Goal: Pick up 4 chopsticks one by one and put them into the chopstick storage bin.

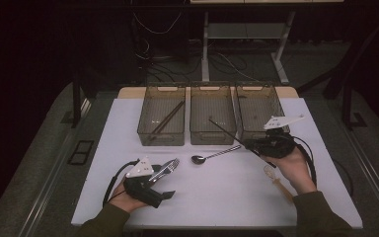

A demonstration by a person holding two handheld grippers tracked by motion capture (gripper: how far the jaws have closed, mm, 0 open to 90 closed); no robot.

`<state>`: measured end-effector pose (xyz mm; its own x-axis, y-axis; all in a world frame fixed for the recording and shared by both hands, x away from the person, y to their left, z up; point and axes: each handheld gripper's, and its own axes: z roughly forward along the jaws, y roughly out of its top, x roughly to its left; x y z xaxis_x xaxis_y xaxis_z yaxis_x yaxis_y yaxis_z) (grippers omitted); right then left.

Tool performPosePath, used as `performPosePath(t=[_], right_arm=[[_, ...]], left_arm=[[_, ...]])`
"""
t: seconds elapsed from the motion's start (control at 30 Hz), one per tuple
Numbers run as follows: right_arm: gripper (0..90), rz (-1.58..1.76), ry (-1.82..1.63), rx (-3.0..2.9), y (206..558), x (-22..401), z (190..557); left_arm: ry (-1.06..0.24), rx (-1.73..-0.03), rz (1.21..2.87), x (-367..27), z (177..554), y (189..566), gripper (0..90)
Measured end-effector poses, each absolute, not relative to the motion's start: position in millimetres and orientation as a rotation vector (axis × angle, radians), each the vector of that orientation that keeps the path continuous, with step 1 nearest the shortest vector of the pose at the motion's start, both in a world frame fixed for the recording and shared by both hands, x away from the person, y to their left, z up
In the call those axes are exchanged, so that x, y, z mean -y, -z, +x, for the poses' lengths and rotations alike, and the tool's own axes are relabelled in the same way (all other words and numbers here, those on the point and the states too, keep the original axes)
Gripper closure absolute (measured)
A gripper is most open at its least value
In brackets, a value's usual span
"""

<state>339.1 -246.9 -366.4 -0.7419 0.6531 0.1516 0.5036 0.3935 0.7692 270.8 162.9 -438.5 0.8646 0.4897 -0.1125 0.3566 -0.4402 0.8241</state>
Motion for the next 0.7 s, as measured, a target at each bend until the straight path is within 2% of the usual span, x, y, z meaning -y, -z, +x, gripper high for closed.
performPosePath(t=[0.7], right_arm=[[86.1, 1.056, -1.302, -2.428, 352, 197, 377]], left_arm=[[-0.176, -0.607, 2.077, -163, 270, 438, 0.0]])
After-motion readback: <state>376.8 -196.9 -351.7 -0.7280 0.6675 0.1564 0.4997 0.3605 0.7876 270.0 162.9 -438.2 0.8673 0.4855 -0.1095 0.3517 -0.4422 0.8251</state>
